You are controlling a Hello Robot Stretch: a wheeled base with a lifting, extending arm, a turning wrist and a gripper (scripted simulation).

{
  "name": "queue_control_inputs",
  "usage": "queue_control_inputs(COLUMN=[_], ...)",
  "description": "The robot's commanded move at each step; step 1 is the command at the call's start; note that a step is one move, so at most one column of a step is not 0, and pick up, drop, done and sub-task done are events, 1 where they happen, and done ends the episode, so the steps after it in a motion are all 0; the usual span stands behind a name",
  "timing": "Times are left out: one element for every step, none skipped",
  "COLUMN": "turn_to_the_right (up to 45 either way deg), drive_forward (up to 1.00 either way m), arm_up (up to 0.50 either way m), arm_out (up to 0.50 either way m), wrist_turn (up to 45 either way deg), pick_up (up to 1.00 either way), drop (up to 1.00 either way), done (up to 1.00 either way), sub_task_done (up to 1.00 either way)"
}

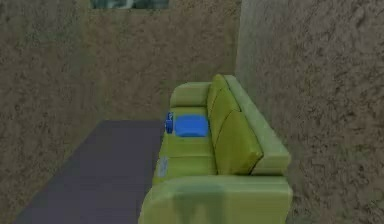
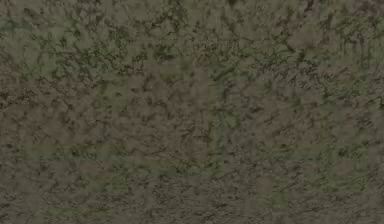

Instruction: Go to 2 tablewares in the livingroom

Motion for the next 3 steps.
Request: queue_control_inputs(turn_to_the_right=[-45.0,-45.0,-45.0], drive_forward=[0.00,0.00,0.00], arm_up=[0.00,0.00,0.00], arm_out=[0.00,0.00,0.00], wrist_turn=[0.0,0.0,0.0], pick_up=[0.00,0.00,0.00], drop=[0.00,0.00,0.00], done=[0.00,0.00,0.00], sub_task_done=[0.00,0.00,0.00])
